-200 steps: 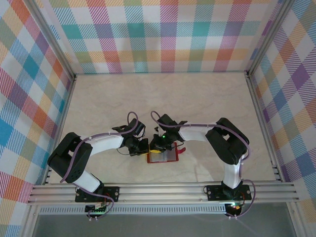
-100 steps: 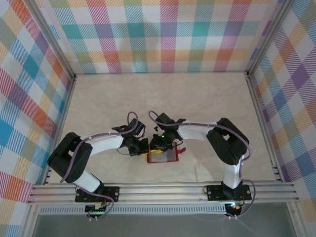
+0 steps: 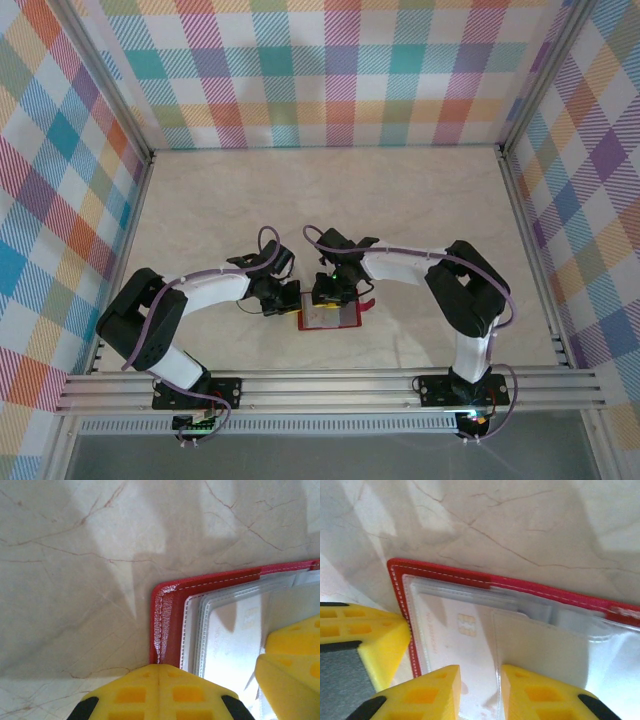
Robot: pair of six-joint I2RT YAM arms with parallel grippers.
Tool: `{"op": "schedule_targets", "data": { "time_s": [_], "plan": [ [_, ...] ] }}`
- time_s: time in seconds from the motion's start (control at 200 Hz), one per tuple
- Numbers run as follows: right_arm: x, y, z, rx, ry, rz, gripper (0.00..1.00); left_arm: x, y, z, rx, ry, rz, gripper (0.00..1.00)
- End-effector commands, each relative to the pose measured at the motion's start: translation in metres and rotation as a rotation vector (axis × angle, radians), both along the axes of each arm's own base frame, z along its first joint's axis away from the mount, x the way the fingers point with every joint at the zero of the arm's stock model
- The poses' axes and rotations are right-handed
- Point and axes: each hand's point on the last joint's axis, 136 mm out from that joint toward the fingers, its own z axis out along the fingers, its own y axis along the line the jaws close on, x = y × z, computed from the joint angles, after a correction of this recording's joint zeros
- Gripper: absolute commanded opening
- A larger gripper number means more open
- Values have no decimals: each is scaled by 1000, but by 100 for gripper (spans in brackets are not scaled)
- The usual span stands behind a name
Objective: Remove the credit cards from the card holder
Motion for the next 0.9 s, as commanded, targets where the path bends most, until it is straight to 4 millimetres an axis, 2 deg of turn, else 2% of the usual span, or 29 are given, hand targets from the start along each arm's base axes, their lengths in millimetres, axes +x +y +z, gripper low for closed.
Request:
{"op": "schedule_targets", "data": {
  "time_s": [0.0, 0.895],
  "plan": [
    [-5, -15, 6, -73, -18, 16, 29, -9, 12, -9, 51, 38, 0, 3],
    [0, -49, 24, -225, -106, 39, 32, -9, 12, -7, 49, 34, 0, 3]
  ]
}}
